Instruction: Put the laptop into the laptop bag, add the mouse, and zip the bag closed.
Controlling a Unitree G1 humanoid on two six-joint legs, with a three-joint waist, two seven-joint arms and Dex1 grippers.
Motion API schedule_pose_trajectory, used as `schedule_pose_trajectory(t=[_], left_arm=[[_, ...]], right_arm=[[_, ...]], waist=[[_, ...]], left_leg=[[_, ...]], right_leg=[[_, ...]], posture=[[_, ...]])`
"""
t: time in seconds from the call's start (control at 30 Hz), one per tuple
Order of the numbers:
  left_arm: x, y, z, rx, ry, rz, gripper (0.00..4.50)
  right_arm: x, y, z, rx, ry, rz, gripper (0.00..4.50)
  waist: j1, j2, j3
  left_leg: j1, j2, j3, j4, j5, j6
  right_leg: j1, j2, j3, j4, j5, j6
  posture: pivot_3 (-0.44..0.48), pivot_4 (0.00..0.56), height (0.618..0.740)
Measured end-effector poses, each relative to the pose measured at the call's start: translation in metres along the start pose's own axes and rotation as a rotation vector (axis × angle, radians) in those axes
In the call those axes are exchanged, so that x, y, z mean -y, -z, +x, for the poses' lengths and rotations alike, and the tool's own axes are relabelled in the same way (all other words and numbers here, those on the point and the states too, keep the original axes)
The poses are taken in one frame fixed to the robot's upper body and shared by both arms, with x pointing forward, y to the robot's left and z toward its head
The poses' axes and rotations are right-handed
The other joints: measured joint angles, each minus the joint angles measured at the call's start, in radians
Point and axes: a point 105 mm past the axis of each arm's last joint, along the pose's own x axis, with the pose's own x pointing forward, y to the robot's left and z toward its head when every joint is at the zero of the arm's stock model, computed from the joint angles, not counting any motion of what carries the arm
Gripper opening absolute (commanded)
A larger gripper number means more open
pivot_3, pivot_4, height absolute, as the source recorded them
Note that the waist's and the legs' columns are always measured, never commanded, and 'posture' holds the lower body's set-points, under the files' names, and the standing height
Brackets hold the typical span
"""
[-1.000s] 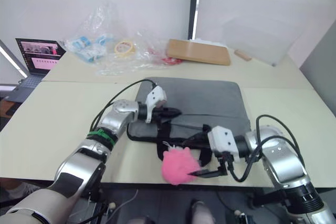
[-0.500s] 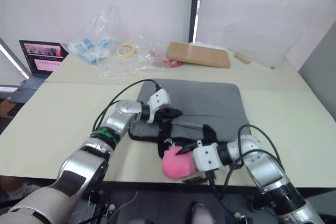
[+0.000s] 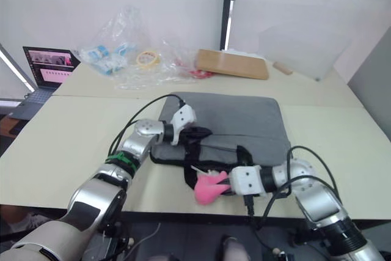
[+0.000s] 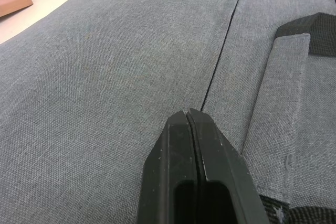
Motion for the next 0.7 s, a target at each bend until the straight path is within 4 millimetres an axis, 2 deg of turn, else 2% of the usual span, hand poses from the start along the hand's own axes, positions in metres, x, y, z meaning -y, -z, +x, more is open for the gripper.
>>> schedule_pose_trajectory(t=[0.2,0.4,0.7], left_arm=[[0.003,0.003,-0.001,0.005,-0.002,0.019,0.0],[0.006,0.009,-0.004,0.011,-0.003,0.016,0.0],[0.007,0.013,-0.008,0.014,-0.006,0.018,0.0]], right_arm=[[-0.004,-0.001,-0.024,-0.066,0.07,0.029,0.03],[-0.014,0.004,-0.034,-0.107,0.103,0.065,0.03],[-0.024,0.026,-0.08,-0.243,0.222,0.124,0.03]], waist=[[0.004,-0.001,-0.004],[0.005,0.0,-0.011],[0.004,0.002,-0.015]], left_leg=[[0.0,0.0,0.0,0.0,-0.001,0.001],[0.001,0.0,0.0,0.0,-0.001,0.002],[0.004,0.0,-0.001,0.0,-0.002,0.004]], right_leg=[[0.0,0.0,0.0,-0.001,0.0,0.0],[0.002,0.0,0.0,-0.002,0.0,0.0],[0.004,0.0,0.001,-0.002,0.0,0.0]], posture=[[0.0,0.15,0.74],[0.0,0.15,0.74],[0.0,0.15,0.74]])
